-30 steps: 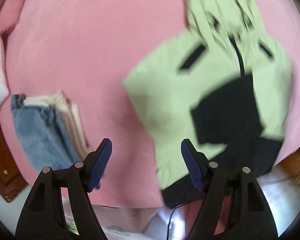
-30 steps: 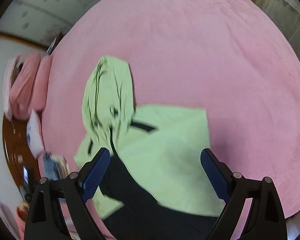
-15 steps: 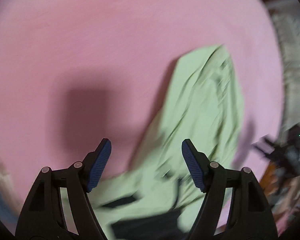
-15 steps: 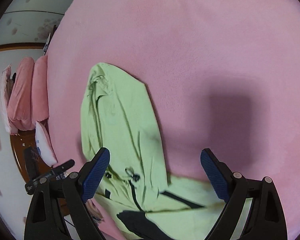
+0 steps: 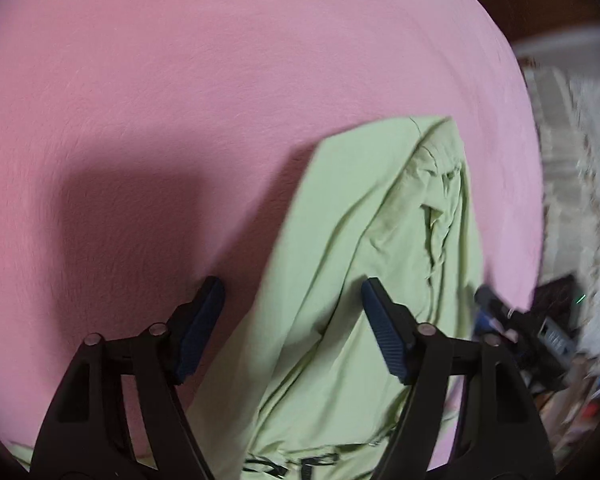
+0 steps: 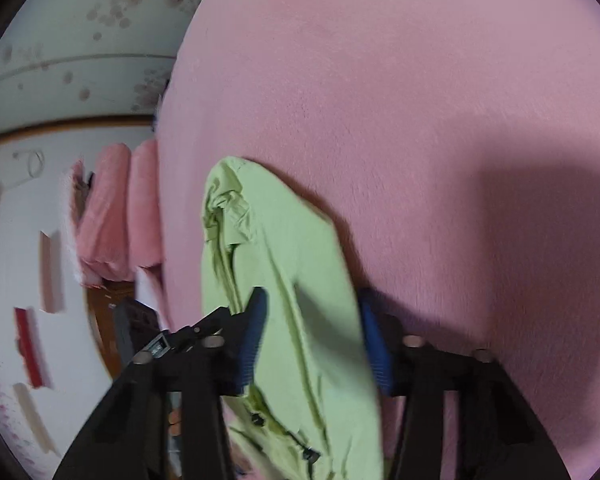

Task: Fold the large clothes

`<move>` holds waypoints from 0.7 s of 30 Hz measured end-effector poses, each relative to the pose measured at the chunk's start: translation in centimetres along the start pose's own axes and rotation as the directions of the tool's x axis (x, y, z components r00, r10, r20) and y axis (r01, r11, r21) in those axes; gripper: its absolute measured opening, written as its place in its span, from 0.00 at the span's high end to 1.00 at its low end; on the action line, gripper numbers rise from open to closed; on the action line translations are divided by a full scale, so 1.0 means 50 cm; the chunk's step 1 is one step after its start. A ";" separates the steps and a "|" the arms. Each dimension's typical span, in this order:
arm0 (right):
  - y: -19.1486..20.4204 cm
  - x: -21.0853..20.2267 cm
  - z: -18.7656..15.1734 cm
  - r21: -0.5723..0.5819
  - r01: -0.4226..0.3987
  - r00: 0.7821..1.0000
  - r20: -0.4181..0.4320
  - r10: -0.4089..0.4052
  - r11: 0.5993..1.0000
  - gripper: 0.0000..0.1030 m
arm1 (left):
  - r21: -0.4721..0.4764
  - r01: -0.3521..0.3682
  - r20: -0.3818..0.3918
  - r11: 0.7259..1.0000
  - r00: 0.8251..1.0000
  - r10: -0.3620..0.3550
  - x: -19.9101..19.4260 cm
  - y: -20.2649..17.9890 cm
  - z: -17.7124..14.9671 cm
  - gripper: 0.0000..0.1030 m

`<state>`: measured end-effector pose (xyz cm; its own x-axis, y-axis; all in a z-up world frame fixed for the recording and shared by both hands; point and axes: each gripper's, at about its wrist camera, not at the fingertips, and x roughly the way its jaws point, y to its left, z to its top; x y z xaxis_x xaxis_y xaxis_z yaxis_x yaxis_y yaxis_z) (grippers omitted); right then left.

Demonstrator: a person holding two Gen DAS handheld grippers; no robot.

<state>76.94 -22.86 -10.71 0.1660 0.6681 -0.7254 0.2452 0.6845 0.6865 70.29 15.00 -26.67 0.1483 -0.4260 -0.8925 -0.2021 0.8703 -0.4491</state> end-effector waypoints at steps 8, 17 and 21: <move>0.073 0.034 -0.018 -0.140 -0.081 0.996 0.030 0.086 0.987 0.95 | 0.240 0.028 0.149 0.970 0.987 -0.066 -0.059 -0.091 -0.027 0.96; 0.211 -0.142 -0.094 -0.523 -0.204 0.976 -0.046 0.212 0.827 0.96 | 0.527 0.098 0.132 0.844 0.972 -0.195 -0.240 -0.133 -0.118 0.97; 0.240 -0.211 -0.170 -0.600 -0.166 0.984 -0.047 0.173 0.783 0.96 | 0.584 0.100 0.112 0.805 0.973 -0.202 -0.301 -0.129 -0.193 0.97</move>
<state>70.00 -19.22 5.58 0.1612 0.7894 -0.5923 -0.4086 0.5997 0.6880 60.01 13.40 -10.74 0.2936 -0.5630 -0.7726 0.4176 0.8025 -0.4261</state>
